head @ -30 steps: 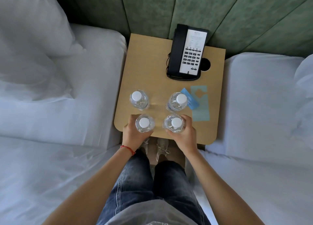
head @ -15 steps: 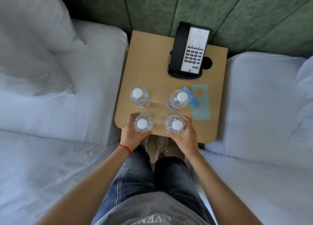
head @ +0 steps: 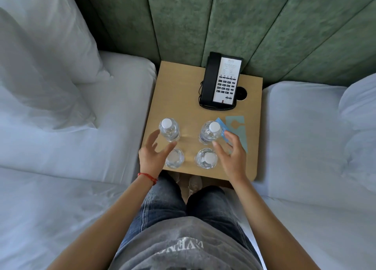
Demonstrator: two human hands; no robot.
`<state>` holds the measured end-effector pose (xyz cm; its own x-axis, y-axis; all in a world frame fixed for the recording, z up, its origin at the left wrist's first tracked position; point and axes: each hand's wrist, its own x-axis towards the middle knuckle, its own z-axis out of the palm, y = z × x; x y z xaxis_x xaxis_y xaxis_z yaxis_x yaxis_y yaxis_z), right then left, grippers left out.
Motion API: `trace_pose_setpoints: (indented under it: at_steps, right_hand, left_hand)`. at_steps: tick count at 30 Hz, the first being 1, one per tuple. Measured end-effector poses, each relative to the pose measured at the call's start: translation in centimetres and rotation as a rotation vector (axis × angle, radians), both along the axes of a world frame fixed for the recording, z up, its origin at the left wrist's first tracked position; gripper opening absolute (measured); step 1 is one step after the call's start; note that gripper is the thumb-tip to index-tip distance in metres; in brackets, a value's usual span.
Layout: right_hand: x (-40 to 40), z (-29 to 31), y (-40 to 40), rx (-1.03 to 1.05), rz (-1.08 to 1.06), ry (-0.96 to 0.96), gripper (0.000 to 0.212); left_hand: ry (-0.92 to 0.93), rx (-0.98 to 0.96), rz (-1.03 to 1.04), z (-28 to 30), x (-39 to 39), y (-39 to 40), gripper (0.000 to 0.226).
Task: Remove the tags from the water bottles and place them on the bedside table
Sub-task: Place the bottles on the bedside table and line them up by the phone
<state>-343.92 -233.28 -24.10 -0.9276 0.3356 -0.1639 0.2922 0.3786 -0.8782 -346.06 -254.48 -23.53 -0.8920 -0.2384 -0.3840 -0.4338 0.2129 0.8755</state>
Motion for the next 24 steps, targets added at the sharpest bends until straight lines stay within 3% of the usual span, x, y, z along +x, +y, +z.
trace_pose_setpoints:
  at_steps: [9, 24]
  right_hand:
    - [-3.8, -1.3, 0.0, 0.046, 0.028, -0.054, 0.042]
    - [-6.9, -2.7, -1.2, 0.071, 0.038, -0.020, 0.040]
  left_hand:
    - [-0.054, -0.103, -0.119, -1.0, -5.2, -0.2, 0.054]
    - [0.056, -0.229, -0.137, -2.3, -7.3, -0.5, 0.044]
